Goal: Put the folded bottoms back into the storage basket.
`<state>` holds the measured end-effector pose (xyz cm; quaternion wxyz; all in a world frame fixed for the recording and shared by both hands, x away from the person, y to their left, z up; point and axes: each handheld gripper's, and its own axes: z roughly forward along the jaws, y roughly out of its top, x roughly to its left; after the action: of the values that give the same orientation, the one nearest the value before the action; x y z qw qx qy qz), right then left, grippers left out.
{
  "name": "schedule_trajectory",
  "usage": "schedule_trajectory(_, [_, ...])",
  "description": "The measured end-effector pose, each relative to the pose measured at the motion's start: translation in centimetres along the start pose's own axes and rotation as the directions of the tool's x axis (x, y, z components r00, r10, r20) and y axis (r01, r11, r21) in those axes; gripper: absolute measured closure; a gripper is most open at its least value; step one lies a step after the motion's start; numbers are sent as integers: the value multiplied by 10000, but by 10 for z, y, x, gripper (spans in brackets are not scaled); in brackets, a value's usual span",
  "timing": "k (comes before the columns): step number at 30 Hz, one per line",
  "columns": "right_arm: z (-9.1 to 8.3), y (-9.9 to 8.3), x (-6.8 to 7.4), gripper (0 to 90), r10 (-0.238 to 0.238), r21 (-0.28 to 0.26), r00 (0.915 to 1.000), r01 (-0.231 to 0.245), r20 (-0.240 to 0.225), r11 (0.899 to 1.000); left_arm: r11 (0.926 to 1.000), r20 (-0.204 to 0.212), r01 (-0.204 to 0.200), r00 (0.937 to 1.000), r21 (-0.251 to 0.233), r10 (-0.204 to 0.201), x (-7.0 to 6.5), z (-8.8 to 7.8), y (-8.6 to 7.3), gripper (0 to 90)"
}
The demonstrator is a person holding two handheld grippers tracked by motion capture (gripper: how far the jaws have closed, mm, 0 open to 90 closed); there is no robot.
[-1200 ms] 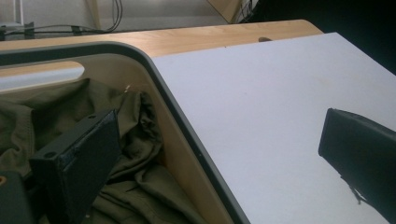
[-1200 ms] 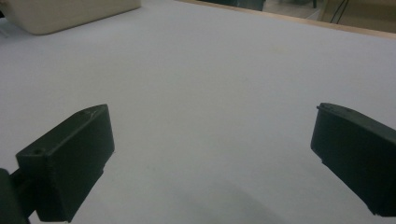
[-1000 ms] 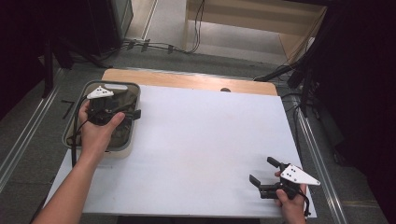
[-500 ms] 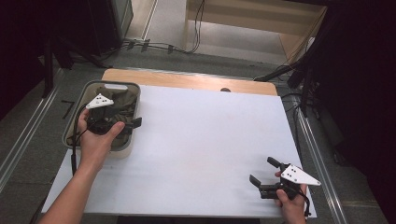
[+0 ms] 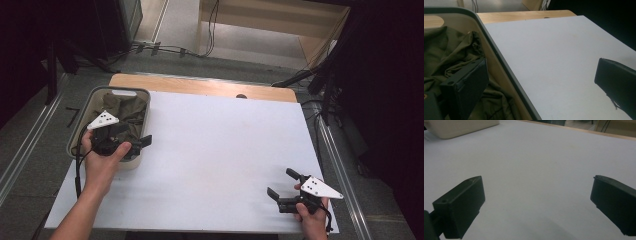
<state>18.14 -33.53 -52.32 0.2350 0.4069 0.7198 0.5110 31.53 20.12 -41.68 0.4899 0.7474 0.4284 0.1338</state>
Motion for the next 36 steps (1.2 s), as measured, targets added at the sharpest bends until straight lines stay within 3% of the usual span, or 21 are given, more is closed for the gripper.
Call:
schedule_trajectory(21, [0, 0, 0, 0, 35, -3, 10000, -35, 40, 10000, 9982, 276, -366, 9989, -478, 379, -17, -23, -28, 0])
schedule_trajectory(25, [-1, 0, -1, 0, 31, -41, 10000, -30, 44, 10000, 9977, 470, -417, 9979, -543, 443, -17, -27, -35, 0])
schedule_trajectory(36, [-1, 0, -1, 0, 30, -26, 10000, -30, 83, 10000, 9966, 401, -500, 9978, -650, 527, -16, -36, -60, 0])
